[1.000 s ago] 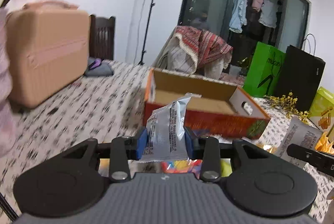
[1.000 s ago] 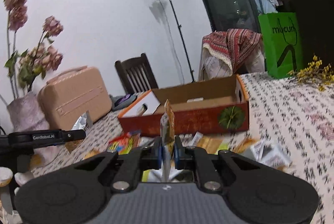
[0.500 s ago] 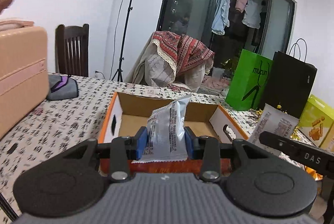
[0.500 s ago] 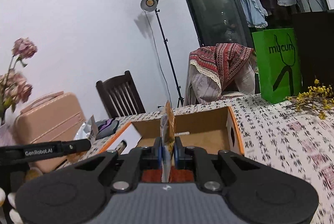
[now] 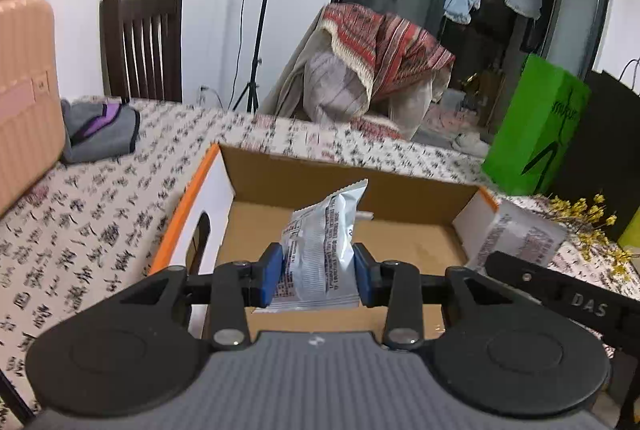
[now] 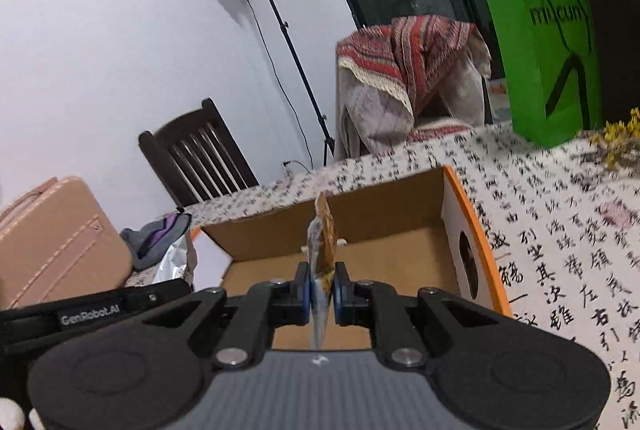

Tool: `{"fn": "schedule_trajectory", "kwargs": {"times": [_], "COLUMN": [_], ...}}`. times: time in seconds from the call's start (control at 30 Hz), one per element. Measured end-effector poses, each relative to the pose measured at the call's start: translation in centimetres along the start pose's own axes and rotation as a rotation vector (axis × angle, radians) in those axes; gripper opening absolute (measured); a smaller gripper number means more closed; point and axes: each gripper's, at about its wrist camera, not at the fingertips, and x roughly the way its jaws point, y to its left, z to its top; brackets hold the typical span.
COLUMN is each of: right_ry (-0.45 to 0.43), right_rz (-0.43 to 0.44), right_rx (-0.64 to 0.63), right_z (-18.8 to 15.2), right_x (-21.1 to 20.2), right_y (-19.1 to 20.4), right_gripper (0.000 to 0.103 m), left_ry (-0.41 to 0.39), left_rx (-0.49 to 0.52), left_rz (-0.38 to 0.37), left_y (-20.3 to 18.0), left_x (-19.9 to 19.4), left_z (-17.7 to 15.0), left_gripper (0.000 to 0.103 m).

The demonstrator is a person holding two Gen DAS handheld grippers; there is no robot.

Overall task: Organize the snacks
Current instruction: 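Carry both packets into the orange box and open both grippers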

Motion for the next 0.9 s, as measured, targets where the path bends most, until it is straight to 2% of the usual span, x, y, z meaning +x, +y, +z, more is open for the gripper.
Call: {"fn": "schedule_trajectory", "kwargs": {"times": [0.17, 0.2, 0.23, 0.27, 0.3, 0.33, 0.37, 0.4, 0.43, 0.57, 0.73, 0.9], "right_ry": [0.031, 0.038, 0.044, 0.044, 0.043, 0.045, 0.044, 0.039, 0.033, -0.007, -0.010, -0.015], "right_rz": [0.009, 0.014, 0.017, 0.013, 0.010, 0.003, 0.000, -0.003, -0.008, -0.022, -0.017, -0.026], "right_rx": [0.018, 0.021, 0.024, 0.022, 0.012, 0.003, -0.001, -0.006, -0.012, -0.054, -0.077, -0.100], "right_z": [-0.6, -0.6, -0.6, -0.7, -0.7, -0.7, -0.8, -0.8, -0.8, -0.8, -0.5, -0.1], "right_x": [1.1, 1.2, 1.2, 1.2, 1.2, 1.1, 1.0, 0.8, 0.6, -0.3, -0.9, -2.4], "right_y": [-1.3, -1.5, -1.6, -1.7, -1.7, -1.6, -1.5, -1.4, -1.3, -0.7, -0.4, 0.2], "right_gripper": [0.011, 0.014, 0.015, 0.015, 0.018, 0.030, 0.039, 0.060, 0.075, 0.088, 0.103, 0.103], "left_ry": [0.034, 0.031, 0.020, 0.006, -0.013, -0.033, -0.054, -0.070, -0.077, -0.078, -0.055, -0.031], "left_rx": [-0.006, -0.007, -0.005, -0.002, 0.003, 0.010, 0.020, 0.026, 0.028, 0.033, 0.028, 0.026], "left_rz": [0.017, 0.020, 0.016, 0.012, 0.018, 0.029, 0.038, 0.037, 0.032, 0.024, 0.031, 0.047], "left_y": [0.8, 0.9, 0.9, 0.9, 0.8, 0.6, 0.4, 0.3, 0.1, -0.1, -0.2, -0.4], "left_x": [1.5, 1.5, 1.2, 1.0, 0.7, 0.4, 0.0, -0.4, -0.5, -0.8, -1.0, -2.3], "left_z": [-0.6, -0.7, -0.7, -0.7, -0.7, -0.7, -0.8, -0.9, -0.8, -0.8, -0.8, -0.9], "left_gripper": [0.038, 0.041, 0.052, 0.068, 0.076, 0.089, 0.097, 0.100, 0.103, 0.103, 0.103, 0.103]}}
